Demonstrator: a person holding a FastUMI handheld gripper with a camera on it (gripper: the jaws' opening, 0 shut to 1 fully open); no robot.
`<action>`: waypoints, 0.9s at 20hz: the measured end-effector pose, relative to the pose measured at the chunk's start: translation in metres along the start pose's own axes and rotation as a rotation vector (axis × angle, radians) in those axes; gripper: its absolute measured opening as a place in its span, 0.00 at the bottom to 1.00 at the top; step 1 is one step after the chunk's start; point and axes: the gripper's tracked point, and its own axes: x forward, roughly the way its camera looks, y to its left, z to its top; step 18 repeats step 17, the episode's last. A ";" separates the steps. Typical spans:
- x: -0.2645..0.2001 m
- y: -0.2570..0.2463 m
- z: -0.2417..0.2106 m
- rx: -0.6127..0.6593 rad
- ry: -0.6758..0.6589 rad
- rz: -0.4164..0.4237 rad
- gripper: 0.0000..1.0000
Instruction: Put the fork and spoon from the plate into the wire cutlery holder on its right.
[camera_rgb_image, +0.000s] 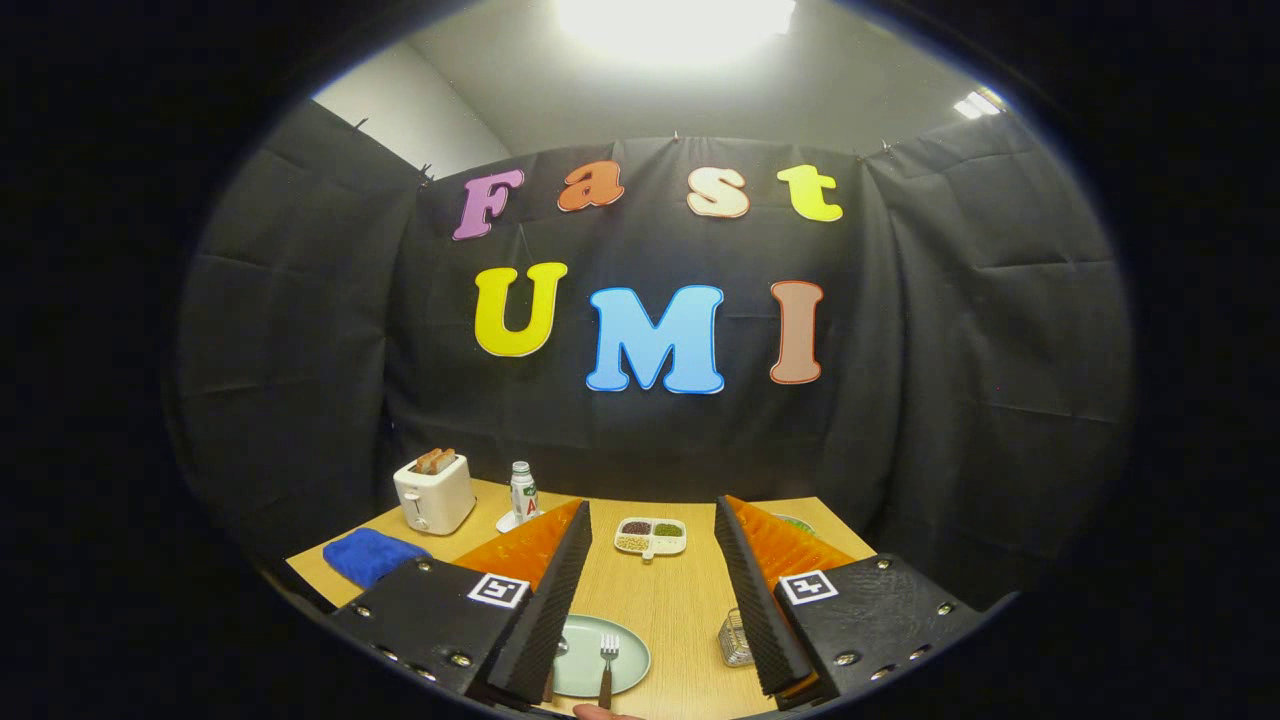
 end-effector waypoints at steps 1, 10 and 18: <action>0.002 0.001 -0.005 -0.002 0.011 0.004 0.76; 0.011 0.021 -0.071 -0.033 0.186 0.100 0.76; 0.002 0.026 -0.161 0.016 0.537 0.160 0.76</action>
